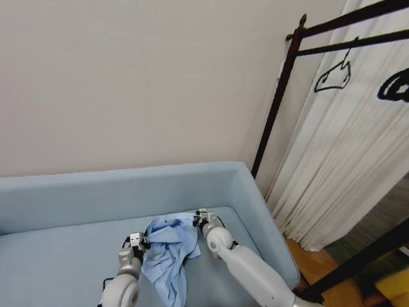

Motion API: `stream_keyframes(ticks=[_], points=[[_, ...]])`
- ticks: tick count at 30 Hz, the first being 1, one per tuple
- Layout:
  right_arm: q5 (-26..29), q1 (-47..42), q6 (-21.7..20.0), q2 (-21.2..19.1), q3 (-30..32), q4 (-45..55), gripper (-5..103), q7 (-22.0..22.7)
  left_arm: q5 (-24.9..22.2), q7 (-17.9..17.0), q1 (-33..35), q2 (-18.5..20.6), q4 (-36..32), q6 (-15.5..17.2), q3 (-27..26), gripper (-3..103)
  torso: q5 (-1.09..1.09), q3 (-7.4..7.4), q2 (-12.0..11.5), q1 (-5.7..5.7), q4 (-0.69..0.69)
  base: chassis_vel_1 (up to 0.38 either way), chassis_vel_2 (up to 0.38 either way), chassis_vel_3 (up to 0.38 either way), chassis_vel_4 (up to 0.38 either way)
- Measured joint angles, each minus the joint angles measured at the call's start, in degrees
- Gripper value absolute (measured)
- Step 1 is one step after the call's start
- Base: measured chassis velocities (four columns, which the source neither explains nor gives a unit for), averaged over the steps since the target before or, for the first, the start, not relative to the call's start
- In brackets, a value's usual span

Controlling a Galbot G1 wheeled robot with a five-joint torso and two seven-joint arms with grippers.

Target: Pick up the clothes from the sofa and hang them on the clothes hanger.

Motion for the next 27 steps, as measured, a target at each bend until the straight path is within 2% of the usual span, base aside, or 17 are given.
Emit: stream_keyframes(ticks=[5, 7, 9, 13, 15, 20, 27], points=[[-2.44, 3.58, 0.66, -1.53, -0.91, 3.63, 0, -0.87, -1.69, 0.88, -1.21, 2.84, -3.64, -0.44, -1.45, 2, -0.02, 0.0, 0.0, 0.0, -0.03, 0.0, 0.0, 0.0, 0.0], [-2.57, 6.43, 0.86, -1.77, -2.33, 4.89, 0, -1.48, -2.87, 1.07, -0.55, 4.4, -6.25, -0.81, -3.41, 2, 0.01, 0.0, 0.0, 0.0, 0.05, 0.0, 0.0, 0.0, 0.0], [-2.55, 7.69, 0.88, -2.05, -2.9, 5.75, 0, -1.6, -3.88, 1.07, -0.55, 5.59, -7.57, -1.02, -4.19, 2, 0.0, 0.0, 0.0, 0.0, 0.05, 0.0, 0.0, 0.0, 0.0], [-1.87, 12.65, 0.84, -2.63, -4.21, 8.67, 0, -1.42, -8.16, 0.63, -2.11, 10.51, -12.03, -1.28, -6.14, 2, 0.0, 0.0, 0.0, 0.0, -0.02, 0.0, 0.0, 0.0, 0.0], [-1.39, 16.07, 0.75, -2.32, -4.69, 9.34, 0, -1.37, -11.11, -0.26, -2.99, 13.16, -14.7, -1.22, -7.39, 2, -0.01, 0.0, 0.0, 0.0, 0.0, 0.0, 0.0, 0.0, 0.0], [-0.15, 19.9, 0.39, -2.52, -5.04, 10.78, 0, -1.29, -14.85, -1.64, -5.27, 16.72, -16.68, -0.84, -8.45, 2, -0.01, 0.0, 0.0, 0.0, 0.02, 0.0, 0.0, 0.0, 0.0], [2.53, 25.17, -0.48, -4.56, -3.94, 12.84, 0, -1.42, -21.05, -3.99, -12.29, 21.89, -17.07, -0.1, -9.42, 2, -0.01, 0.0, -0.01, 0.0, 0.01, 0.0, 0.0, 0.0, 0.0]])
